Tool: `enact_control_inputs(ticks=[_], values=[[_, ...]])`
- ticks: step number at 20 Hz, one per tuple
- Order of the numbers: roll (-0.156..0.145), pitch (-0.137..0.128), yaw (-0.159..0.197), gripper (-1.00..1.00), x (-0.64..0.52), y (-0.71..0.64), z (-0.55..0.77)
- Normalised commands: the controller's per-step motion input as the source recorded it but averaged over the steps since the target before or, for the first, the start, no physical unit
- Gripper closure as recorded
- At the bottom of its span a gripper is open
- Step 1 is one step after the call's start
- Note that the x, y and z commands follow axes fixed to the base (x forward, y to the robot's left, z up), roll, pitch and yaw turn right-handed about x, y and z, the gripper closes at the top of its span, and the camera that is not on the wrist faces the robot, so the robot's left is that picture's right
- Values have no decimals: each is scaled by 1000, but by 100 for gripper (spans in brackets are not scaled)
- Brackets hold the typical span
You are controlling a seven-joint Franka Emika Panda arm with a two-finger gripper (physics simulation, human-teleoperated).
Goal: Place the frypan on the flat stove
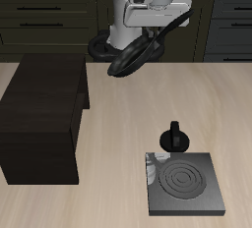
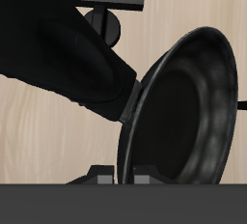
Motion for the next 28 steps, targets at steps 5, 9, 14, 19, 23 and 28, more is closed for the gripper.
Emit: enact_control_inputs(ticks=[5, 9, 14, 19, 23, 28], values=[[4, 15, 11, 100, 405, 189, 127], [-10, 17, 14, 100, 314, 113, 68], [-11, 4, 36, 100, 410, 219, 105], [-24, -10, 15, 100, 358, 181, 41], [-4, 8, -17, 100, 179, 101, 40], [-3, -3, 15, 100, 235, 107, 49]])
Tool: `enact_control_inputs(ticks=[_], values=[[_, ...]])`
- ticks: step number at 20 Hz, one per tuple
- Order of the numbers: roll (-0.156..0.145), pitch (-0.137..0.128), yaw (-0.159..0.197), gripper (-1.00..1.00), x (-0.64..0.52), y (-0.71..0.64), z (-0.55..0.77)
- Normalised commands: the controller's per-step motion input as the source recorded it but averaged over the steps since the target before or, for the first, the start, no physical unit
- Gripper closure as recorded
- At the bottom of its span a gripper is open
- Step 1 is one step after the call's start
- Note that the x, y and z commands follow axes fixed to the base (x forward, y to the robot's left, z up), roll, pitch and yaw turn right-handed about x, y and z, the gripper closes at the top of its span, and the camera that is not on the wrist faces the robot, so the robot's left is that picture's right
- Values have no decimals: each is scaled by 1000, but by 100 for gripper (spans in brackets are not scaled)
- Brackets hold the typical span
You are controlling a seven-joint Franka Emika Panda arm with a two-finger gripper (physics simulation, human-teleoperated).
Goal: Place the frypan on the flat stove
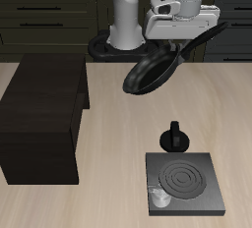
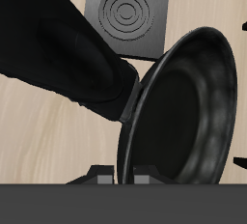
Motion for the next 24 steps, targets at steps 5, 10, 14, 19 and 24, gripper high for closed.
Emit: enact_control_inputs(ticks=[5, 10, 14, 19, 24], values=[[-22, -27, 20, 100, 363, 148, 98], [-2, 5, 5, 100, 341, 135, 65], [-8, -18, 19, 100, 253, 104, 71], [-29, -27, 1, 100, 291, 99, 102], [-24, -22, 4, 100, 298, 109, 79]])
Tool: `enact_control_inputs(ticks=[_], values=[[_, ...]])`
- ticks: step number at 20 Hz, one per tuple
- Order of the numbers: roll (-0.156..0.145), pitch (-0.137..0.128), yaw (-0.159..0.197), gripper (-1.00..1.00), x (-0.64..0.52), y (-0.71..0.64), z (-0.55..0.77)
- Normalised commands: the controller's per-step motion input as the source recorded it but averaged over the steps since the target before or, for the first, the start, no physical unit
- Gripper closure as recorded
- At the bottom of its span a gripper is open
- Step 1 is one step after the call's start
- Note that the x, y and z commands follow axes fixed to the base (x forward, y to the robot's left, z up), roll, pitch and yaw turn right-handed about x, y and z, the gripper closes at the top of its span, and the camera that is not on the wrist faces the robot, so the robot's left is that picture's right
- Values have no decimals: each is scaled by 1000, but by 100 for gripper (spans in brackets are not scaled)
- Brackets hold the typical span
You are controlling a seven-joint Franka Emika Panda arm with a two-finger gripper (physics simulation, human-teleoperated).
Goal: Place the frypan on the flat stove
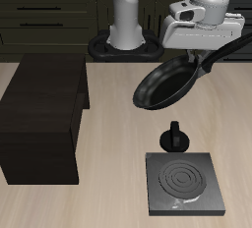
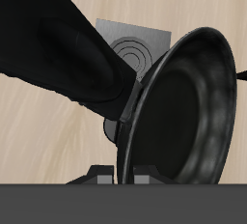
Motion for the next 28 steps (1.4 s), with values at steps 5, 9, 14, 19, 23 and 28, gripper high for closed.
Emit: enact_control_inputs(ticks=[5, 9, 14, 19, 23, 28], values=[[-12, -21, -2, 100, 207, 36, 77], [11, -12, 12, 100, 190, 93, 27], [-28, -28, 7, 100, 391, 113, 26], [-10, 11, -8, 100, 202, 43, 5], [7, 9, 1, 100, 351, 75, 40], [-11, -5, 18, 100, 192, 84, 43]])
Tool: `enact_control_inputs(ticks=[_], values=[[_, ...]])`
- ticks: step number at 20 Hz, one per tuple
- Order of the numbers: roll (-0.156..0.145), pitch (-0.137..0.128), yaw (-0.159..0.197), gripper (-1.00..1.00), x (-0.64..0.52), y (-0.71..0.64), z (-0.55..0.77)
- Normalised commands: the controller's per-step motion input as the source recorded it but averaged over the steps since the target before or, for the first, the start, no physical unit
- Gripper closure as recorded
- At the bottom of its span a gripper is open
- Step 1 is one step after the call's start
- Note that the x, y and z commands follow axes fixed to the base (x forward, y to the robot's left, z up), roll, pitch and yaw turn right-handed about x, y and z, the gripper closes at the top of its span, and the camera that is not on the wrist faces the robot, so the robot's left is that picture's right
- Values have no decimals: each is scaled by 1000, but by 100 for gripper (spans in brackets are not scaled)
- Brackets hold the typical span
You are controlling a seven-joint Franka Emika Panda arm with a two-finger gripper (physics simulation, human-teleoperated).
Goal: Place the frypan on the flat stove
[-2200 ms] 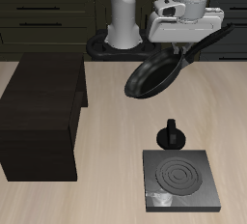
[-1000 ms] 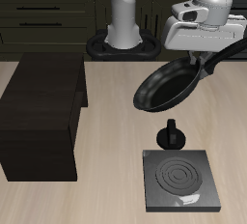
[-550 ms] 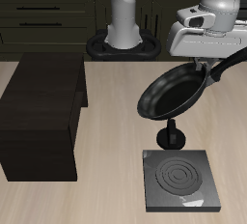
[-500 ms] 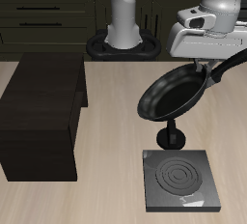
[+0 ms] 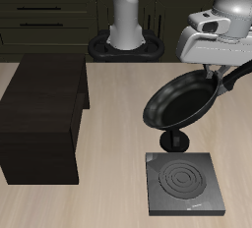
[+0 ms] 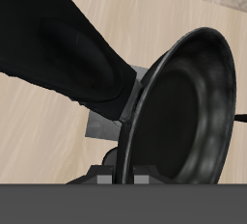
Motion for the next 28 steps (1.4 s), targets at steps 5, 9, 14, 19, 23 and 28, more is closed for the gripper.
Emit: enact_control_inputs(ticks=[5, 9, 14, 19, 23, 28], values=[[-9, -11, -31, 100, 294, 95, 188], [-27, -12, -21, 100, 178, 9, 86], [-54, 9, -5, 100, 278, -114, -71], [-46, 22, 22, 100, 261, -113, -262], [-20, 6, 14, 100, 211, -57, -163], [-32, 10, 19, 100, 305, -30, -185]])
